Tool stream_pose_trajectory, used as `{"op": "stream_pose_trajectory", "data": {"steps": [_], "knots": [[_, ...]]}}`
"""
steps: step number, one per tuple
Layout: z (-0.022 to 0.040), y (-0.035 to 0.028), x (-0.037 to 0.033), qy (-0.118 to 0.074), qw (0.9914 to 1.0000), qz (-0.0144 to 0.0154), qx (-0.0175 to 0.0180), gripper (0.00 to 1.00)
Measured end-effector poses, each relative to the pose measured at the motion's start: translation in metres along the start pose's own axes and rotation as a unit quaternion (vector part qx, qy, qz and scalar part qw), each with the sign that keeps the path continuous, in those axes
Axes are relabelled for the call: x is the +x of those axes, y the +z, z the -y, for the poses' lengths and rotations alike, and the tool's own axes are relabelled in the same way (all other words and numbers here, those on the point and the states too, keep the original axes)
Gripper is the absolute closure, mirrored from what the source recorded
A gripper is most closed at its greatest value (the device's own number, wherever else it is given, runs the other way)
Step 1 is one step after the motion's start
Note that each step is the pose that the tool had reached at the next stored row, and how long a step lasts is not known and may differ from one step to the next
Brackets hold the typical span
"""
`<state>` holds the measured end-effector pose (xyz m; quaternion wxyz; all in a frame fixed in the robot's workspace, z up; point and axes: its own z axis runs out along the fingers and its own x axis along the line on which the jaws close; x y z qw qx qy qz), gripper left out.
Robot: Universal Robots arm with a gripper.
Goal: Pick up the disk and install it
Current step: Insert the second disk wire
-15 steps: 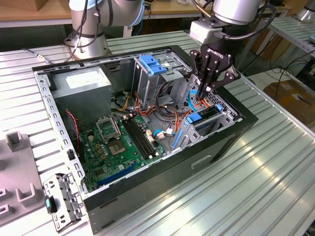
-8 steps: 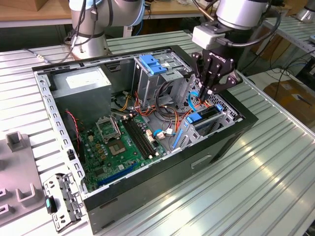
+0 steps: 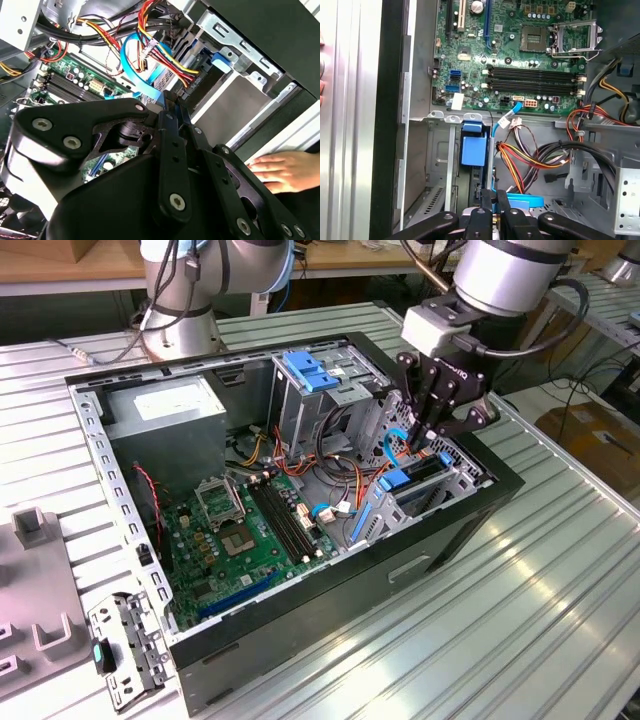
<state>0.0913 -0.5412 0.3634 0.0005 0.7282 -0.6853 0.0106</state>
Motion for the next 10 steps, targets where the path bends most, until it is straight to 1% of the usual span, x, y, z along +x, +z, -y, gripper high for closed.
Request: {"op": "stream_pose_trajectory", "data": {"steps": [1, 3, 4, 10], "knots": [[-0.0002, 0.0, 0.0017, 0.0, 0.99999, 0.0032, 0.0006, 0.84], [-0.0005, 0.0003, 0.0055, 0.0, 0.99992, 0.0123, 0.0021, 0.84], [-0.0006, 0.0004, 0.006, 0.0, 0.9999, 0.0143, 0.0023, 0.84], [-0.0006, 0.0003, 0.0059, 0.0, 0.99989, 0.0148, 0.0022, 0.84]]}}
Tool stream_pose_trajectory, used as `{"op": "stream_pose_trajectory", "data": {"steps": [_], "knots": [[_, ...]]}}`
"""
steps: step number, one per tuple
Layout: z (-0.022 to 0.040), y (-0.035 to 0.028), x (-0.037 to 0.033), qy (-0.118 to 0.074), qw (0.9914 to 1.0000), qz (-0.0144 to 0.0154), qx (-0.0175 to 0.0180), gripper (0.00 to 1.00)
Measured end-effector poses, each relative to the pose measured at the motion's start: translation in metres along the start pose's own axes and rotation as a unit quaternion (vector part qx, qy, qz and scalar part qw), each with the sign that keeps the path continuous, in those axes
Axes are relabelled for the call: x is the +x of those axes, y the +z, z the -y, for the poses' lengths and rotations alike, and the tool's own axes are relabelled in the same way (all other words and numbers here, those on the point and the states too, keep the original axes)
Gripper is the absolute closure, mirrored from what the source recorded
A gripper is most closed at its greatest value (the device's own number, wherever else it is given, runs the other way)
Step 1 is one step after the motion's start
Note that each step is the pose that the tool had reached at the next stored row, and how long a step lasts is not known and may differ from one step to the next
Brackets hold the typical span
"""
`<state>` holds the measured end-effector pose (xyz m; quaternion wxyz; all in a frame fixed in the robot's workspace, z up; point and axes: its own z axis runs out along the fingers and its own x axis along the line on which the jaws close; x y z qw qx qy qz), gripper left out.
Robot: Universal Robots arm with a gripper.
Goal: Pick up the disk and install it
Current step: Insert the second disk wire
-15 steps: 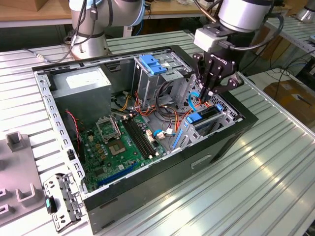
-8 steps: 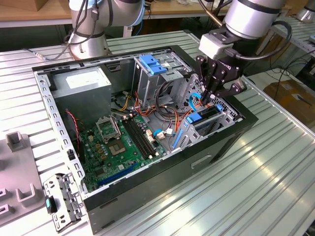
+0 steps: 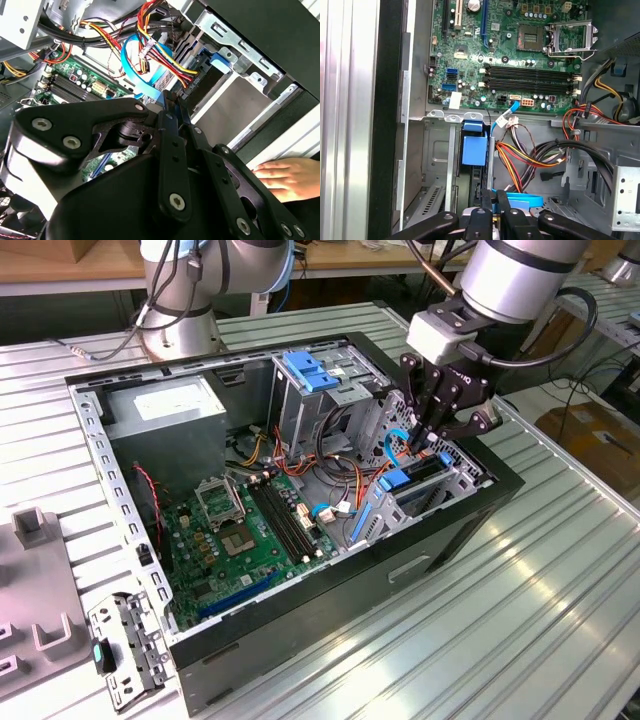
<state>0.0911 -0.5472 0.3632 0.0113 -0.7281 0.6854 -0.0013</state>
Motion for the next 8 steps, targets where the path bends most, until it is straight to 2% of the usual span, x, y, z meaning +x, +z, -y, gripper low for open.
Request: {"op": "stream_pose_trajectory", "data": {"steps": [8], "knots": [[0.0, 0.0, 0.0, 0.0, 1.0, 0.0002, 0.0, 0.84]]}}
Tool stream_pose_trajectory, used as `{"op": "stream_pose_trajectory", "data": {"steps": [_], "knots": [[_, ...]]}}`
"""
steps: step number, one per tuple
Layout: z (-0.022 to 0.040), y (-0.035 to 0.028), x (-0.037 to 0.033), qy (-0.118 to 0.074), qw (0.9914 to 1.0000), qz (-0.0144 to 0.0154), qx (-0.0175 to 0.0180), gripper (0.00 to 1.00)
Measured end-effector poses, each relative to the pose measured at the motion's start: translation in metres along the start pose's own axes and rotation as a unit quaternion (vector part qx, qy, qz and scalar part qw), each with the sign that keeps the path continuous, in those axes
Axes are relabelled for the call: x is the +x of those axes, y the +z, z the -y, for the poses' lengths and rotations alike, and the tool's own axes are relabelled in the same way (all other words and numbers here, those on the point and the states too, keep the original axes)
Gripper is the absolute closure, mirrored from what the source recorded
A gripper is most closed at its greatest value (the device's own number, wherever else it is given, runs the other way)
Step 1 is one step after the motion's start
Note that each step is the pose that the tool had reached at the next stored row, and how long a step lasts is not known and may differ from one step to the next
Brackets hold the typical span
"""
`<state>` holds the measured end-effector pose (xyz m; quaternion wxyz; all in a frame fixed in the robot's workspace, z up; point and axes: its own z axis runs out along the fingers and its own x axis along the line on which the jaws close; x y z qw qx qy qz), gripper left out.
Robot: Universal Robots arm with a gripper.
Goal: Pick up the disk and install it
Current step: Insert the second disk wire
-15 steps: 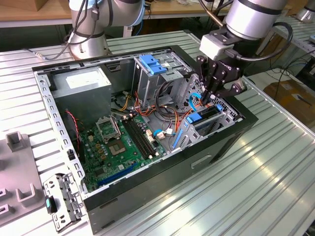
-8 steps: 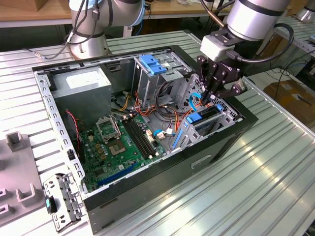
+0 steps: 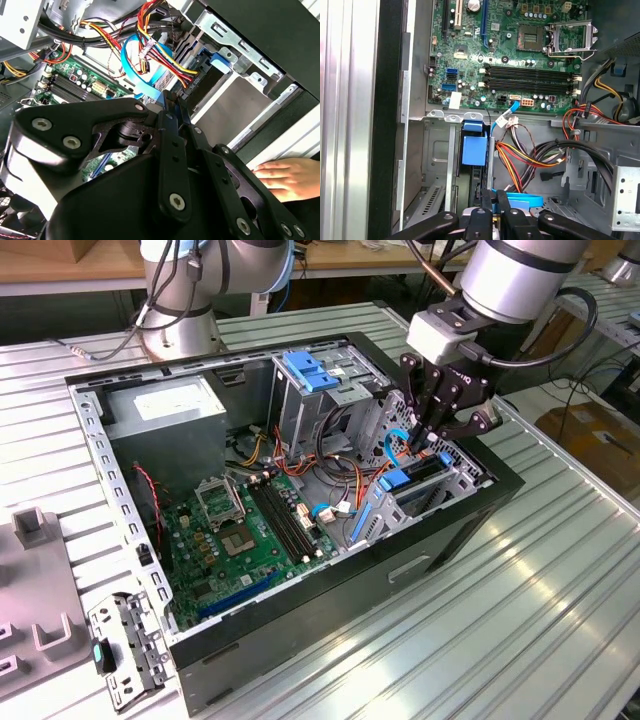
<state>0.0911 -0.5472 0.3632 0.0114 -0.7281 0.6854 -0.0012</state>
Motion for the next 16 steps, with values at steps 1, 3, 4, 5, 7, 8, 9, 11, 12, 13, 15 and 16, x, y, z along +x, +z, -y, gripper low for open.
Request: {"op": "stream_pose_trajectory", "data": {"steps": [1, 3, 4, 5, 7, 8, 9, 11, 12, 13, 15, 16], "knots": [[0.0, 0.0, 0.0, 0.0, 1.0, 0.0001, 0.0, 0.84], [-0.0002, 0.0, 0.0013, 0.0, 0.99999, 0.0041, 0.0005, 0.84], [-0.0003, 0.0, 0.0026, 0.0, 0.99996, 0.0087, 0.0009, 0.84], [-0.0005, -0.0001, 0.0042, 0.0, 0.99992, 0.0129, 0.0013, 0.84], [-0.0015, -0.0001, 0.0096, 0.0, 0.99962, 0.0275, 0.0034, 0.84], [-0.002, -0.0001, 0.0111, 0.0, 0.99952, 0.0307, 0.004, 0.84], [-0.0025, 0.0, 0.0131, 0.0, 0.99938, 0.035, 0.0048, 0.84], [-0.0036, 0.0003, 0.0182, 0.0, 0.99871, 0.0502, 0.0077, 0.84], [-0.0039, 0.0006, 0.0205, 0.0, 0.99857, 0.0529, 0.0084, 0.84], [-0.0044, 0.0012, 0.024, 0.0, 0.99844, 0.055, 0.0091, 0.84], [-0.0053, 0.0038, 0.0302, 0.0, 0.99841, 0.0556, 0.0095, 0.84], [-0.0054, 0.005, 0.0312, 0.0, 0.99841, 0.0555, 0.0097, 0.84]]}}
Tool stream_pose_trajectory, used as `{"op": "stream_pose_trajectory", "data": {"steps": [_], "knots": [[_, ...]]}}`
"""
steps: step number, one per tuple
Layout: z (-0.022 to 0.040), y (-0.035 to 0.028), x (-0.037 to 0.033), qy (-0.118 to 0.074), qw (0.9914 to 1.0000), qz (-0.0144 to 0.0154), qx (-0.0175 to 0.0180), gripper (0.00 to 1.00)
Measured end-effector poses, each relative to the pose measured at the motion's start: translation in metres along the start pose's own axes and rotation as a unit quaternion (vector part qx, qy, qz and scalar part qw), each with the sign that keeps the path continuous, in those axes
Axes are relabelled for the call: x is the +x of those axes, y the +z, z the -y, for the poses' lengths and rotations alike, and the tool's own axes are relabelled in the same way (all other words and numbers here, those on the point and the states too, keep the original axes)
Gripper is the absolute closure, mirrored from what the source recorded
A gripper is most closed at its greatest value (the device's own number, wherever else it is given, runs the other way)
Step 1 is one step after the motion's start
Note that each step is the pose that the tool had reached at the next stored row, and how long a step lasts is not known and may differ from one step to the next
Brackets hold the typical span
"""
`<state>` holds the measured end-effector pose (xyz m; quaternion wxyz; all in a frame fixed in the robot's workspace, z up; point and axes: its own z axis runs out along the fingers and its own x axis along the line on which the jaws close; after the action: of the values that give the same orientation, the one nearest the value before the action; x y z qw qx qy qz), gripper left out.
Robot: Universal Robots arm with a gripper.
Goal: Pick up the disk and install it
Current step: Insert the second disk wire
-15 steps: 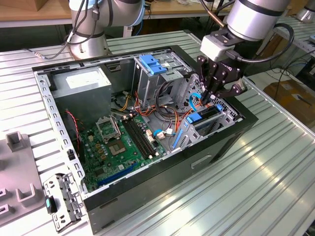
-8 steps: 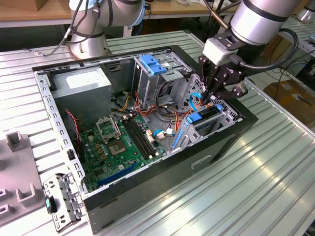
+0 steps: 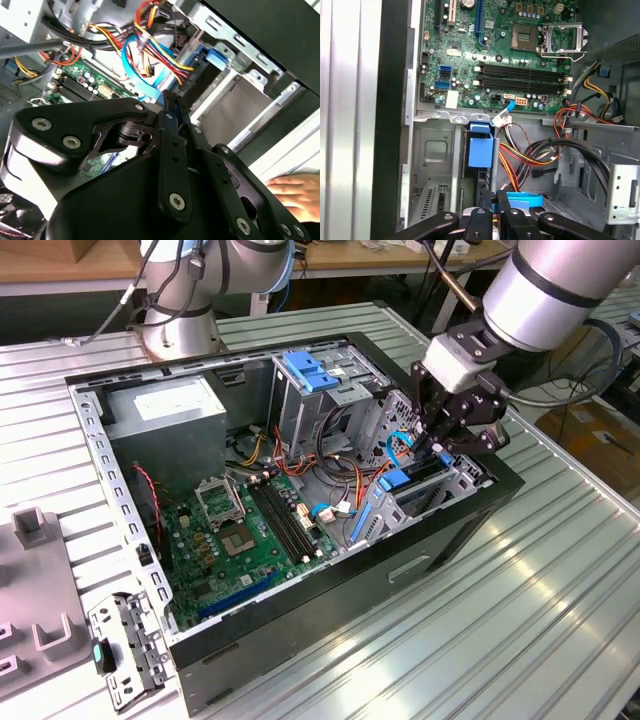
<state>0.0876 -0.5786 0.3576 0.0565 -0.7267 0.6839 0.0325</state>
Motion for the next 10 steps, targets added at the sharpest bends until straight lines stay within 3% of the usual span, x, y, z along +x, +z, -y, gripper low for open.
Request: {"op": "stream_pose_trajectory", "data": {"steps": [5, 7, 10], "knots": [[-0.0002, 0.0041, 0.0007, 0.004, 0.99999, -0.0003, 0.0011, 0.84], [-0.0004, 0.0048, 0.0008, 0.005, 0.99997, -0.0005, 0.0066, 0.84], [-0.0017, 0.007, 0.001, 0.005, 0.99996, -0.0006, 0.0079, 0.84]]}}
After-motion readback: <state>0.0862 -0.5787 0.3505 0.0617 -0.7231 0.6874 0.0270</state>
